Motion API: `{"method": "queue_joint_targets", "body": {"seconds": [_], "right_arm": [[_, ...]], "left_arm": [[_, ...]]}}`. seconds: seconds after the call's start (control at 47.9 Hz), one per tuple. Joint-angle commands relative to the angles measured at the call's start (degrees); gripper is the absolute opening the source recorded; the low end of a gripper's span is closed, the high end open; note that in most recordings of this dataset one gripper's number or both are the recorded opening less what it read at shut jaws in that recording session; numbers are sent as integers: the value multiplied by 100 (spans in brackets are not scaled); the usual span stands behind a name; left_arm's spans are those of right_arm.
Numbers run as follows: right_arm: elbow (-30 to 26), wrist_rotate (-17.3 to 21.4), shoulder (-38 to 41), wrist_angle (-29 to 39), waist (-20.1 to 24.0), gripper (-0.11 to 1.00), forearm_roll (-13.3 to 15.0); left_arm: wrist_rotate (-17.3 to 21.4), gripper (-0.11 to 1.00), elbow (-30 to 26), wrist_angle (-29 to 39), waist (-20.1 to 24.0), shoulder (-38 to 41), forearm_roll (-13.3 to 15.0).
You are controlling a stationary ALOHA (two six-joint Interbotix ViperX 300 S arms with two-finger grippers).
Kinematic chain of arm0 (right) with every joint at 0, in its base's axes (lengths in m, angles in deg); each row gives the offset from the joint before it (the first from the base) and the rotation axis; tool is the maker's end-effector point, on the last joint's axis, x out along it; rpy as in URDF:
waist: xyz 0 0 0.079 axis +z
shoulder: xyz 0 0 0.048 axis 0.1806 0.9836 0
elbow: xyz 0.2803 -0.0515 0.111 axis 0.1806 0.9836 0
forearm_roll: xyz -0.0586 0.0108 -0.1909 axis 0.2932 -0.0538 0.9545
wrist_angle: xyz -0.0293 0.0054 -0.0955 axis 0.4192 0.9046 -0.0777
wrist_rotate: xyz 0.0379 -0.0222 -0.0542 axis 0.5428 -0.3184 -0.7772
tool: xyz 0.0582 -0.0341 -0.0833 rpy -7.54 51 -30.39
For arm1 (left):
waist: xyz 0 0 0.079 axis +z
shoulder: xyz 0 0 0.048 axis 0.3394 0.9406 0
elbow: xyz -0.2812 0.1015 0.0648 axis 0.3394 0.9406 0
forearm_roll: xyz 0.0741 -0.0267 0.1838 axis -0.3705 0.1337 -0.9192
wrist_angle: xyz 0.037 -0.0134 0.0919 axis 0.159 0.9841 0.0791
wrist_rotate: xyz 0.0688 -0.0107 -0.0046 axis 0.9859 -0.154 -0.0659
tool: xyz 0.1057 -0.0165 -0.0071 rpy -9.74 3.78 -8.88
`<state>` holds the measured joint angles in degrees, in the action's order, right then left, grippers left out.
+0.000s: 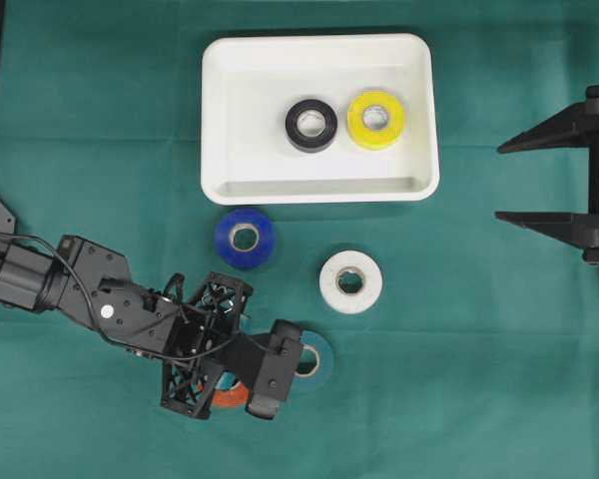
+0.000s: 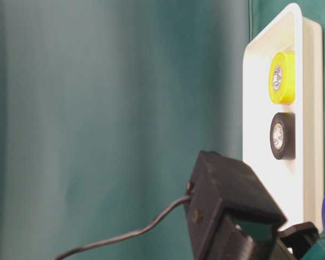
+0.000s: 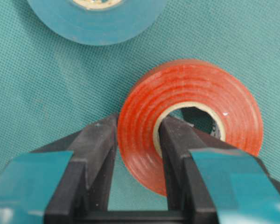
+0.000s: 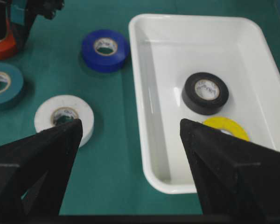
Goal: Pick up the tape from a random location and place it into the white case.
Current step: 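Lower the left gripper over the red tape rim, fingers straddling it, then close the left gripper on the red tape rim and lift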
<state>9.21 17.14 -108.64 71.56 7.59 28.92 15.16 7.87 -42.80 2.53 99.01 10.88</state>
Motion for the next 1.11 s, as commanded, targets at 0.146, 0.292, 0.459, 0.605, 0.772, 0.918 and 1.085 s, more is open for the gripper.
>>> {"method": "queue_joint_targets", "body": {"seconds": [0.146,0.292,0.459,0.605,0.772,0.918,1.085], "right_arm": [[-79,9,26,-26,9,85,0],[-79,9,18,0,9,85,9],[-79,18,18,9,9,85,9],[-79,9,18,18,0,85,0],[-88,9,18,26,0,85,9],[-88,9,18,26,9,85,9],[-88,9,18,26,9,85,9]], "left_arm": [[-26,21,-220,53,9,-185,9],[-35,21,-343,308,9,-360,0],[-35,21,-536,738,9,-677,0],[-114,21,-729,1081,9,-1028,0],[-158,21,-967,1441,9,-1310,0],[-176,21,-1301,1863,9,-1503,0],[-185,21,-1731,2408,9,-1705,-18]]}}
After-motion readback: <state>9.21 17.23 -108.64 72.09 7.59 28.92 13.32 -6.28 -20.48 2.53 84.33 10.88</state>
